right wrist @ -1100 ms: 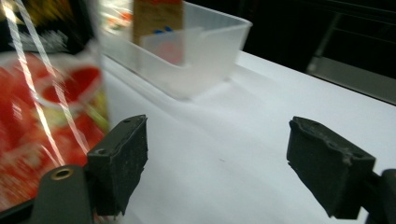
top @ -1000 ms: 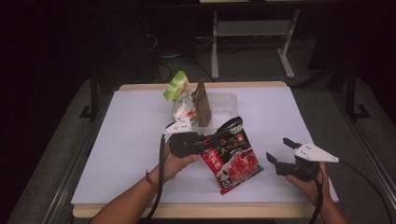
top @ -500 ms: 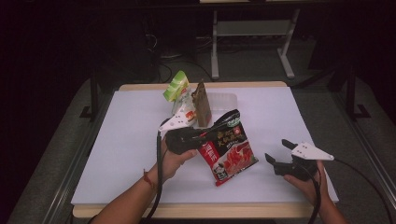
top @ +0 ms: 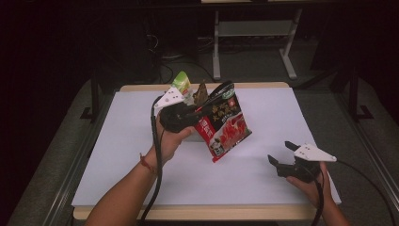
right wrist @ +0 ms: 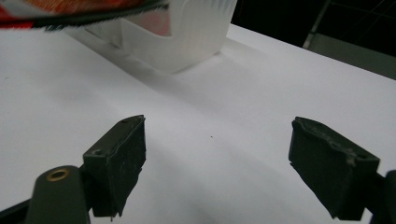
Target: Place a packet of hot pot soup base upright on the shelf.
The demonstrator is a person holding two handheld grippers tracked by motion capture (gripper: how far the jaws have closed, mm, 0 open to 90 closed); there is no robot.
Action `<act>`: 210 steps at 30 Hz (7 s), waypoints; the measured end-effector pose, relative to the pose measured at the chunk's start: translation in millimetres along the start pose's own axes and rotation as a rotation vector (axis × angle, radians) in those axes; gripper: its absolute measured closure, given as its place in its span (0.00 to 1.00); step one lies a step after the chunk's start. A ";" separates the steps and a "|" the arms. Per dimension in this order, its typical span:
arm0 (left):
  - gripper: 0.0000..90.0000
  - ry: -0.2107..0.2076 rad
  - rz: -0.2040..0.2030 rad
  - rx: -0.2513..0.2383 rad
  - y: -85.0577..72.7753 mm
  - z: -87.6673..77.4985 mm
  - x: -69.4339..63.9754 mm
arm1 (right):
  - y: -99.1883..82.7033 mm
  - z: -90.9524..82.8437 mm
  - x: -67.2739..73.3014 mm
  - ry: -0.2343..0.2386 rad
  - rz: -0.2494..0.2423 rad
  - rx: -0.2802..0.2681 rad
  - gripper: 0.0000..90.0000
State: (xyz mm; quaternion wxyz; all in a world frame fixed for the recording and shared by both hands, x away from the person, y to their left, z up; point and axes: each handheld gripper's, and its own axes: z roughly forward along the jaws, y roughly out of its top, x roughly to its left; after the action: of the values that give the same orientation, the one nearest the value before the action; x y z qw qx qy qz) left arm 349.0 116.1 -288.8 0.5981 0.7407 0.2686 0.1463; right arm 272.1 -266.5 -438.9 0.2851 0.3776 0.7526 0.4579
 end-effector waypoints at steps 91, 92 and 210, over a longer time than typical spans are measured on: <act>0.84 0.336 0.125 0.041 -10.4 126.1 41.1 | -5.7 10.7 8.0 0.079 -0.044 0.072 0.21; 0.84 0.336 0.120 0.040 -10.6 125.8 41.8 | -5.6 10.7 8.3 0.080 -0.042 0.072 0.21; 0.53 0.129 0.305 0.184 -30.9 51.4 22.0 | -6.3 16.6 15.0 0.093 -0.074 0.114 0.23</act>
State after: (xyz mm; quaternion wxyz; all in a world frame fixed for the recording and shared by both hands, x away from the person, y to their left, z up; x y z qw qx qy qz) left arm 387.6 91.6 -333.3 0.4803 0.8135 0.2033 0.2575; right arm 274.7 -248.0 -452.8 0.2443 0.3435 0.8035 0.4204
